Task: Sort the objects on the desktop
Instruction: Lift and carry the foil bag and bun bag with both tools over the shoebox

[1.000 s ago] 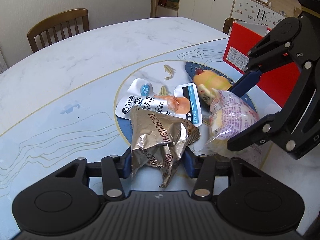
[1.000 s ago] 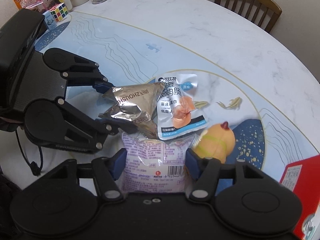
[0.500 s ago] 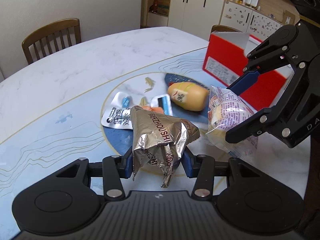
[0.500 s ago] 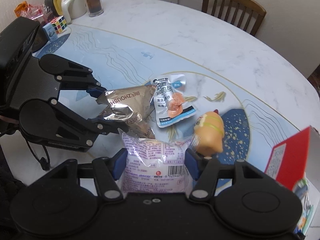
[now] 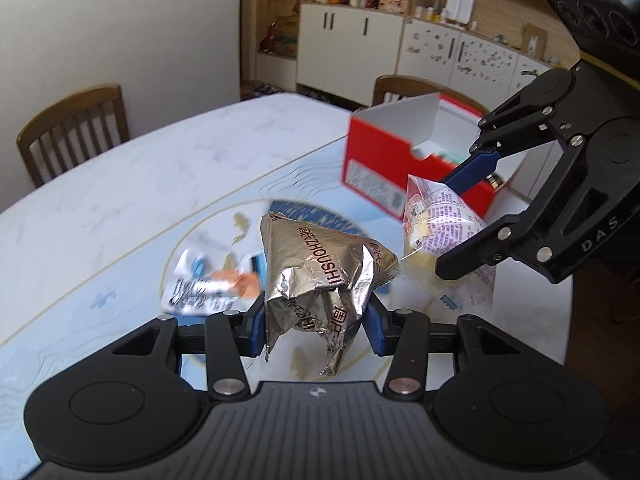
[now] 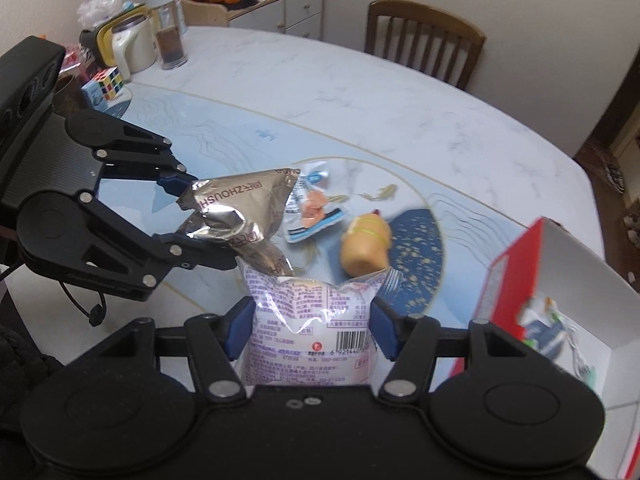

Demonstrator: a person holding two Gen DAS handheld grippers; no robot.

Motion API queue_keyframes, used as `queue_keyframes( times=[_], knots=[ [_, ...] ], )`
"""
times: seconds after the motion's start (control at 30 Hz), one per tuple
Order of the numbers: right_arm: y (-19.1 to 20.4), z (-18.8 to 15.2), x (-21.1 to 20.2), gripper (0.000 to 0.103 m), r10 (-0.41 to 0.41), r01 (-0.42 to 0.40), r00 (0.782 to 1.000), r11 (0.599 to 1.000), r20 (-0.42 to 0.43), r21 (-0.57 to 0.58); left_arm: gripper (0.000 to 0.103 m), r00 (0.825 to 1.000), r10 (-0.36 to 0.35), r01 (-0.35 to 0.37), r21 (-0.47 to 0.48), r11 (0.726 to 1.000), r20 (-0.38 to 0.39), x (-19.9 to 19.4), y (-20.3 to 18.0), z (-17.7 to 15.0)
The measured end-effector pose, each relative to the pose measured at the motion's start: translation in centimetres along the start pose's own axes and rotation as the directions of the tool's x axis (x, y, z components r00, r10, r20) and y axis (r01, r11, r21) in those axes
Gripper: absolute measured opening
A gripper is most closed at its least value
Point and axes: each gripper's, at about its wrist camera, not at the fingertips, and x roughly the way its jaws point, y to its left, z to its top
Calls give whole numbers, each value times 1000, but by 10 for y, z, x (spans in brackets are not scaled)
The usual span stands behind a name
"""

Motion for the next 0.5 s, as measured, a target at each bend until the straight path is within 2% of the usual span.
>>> queue_keyframes(
  times=[0.5],
  knots=[
    [-58,-43,-57,60,-111,105,992,989,57,106,46,997,-64,59,105,993,44,12,-53,49]
  ],
)
